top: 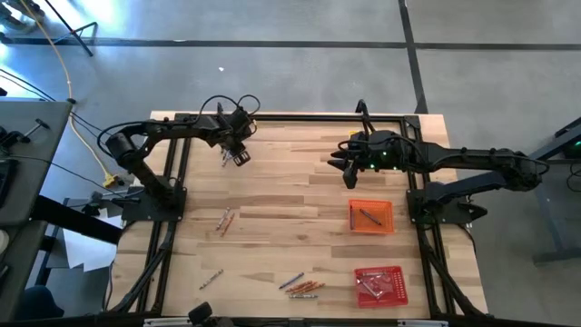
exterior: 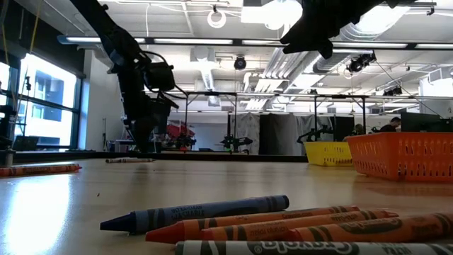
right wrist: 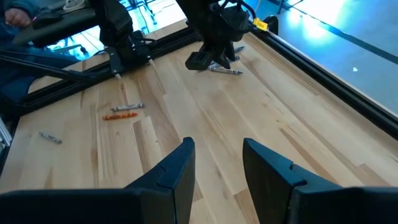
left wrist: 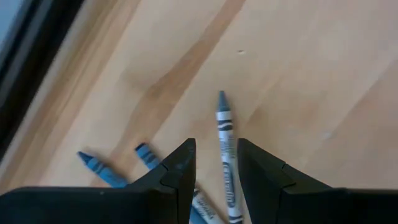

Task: Sort crayons
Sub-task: Put the gray crayon into the red bin

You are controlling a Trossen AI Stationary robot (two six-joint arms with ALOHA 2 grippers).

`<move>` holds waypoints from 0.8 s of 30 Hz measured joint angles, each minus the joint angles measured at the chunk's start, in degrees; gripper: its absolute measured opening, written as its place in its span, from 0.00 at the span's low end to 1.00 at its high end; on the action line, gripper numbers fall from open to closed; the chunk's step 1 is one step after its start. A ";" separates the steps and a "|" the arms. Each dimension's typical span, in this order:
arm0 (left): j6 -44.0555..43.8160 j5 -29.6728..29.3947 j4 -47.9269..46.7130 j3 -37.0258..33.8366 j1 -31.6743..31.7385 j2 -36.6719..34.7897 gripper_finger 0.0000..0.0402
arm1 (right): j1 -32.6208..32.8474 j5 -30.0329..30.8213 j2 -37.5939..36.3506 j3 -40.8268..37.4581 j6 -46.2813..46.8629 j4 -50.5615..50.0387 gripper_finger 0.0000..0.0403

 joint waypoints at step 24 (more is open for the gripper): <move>-0.52 4.12 -0.53 0.00 -0.16 0.00 0.26 | 0.00 0.04 0.02 0.00 -0.17 0.00 0.32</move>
